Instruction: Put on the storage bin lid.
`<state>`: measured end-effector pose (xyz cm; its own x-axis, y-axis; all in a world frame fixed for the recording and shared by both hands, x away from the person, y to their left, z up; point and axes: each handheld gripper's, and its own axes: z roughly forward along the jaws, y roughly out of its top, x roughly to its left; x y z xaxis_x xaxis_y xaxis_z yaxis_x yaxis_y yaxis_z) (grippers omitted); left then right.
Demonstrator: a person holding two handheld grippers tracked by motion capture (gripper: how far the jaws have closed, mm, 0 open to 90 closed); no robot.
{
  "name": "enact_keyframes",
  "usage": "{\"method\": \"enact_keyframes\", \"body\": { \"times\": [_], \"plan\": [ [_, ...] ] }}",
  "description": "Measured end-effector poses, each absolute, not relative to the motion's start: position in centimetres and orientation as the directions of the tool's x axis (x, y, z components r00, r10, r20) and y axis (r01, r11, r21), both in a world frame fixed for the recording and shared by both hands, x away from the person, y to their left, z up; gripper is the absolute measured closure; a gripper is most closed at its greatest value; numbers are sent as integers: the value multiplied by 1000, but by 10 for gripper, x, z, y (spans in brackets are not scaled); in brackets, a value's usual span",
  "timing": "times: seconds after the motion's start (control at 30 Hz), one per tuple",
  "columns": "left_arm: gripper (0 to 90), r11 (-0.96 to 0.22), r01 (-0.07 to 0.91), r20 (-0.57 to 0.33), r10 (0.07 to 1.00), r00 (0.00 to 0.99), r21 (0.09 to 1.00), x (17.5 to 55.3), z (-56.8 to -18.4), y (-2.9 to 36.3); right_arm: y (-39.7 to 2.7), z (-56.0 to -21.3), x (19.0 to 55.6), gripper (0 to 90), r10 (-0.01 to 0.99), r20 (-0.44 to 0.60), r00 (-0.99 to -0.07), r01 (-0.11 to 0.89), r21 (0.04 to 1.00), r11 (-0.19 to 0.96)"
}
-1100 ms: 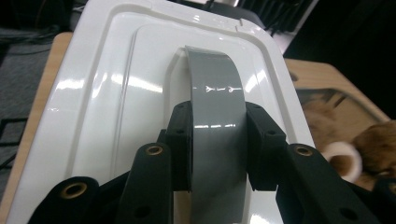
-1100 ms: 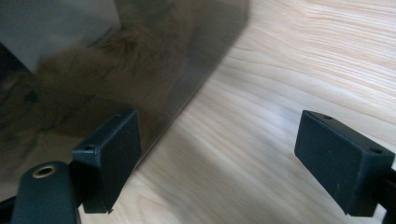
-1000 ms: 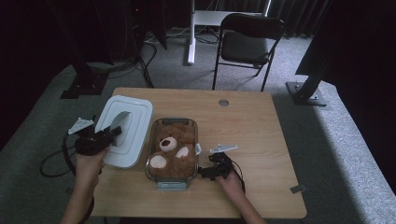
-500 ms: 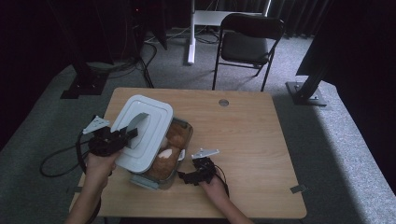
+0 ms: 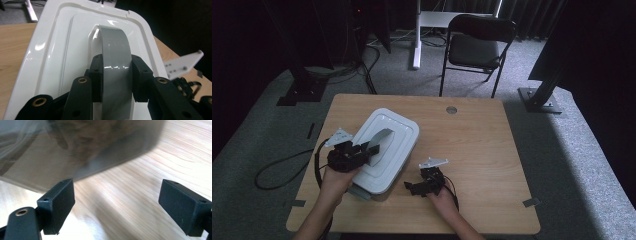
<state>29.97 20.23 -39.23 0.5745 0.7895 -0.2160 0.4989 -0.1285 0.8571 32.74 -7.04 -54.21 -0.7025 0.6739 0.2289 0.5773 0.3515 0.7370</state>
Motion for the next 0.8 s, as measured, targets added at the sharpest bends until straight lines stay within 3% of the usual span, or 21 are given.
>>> {"method": "enact_keyframes", "body": {
  "times": [0.33,0.8],
  "plan": [
    [678,-171,524,-183,811,556,835,304,-400,194,-83,-541,331,130,705,230,-671,591,740,321],
    [677,-168,572,-222,806,548,803,311,-407,208,-88,-542,334,130,721,240,-650,610,730,307]
  ]
}}
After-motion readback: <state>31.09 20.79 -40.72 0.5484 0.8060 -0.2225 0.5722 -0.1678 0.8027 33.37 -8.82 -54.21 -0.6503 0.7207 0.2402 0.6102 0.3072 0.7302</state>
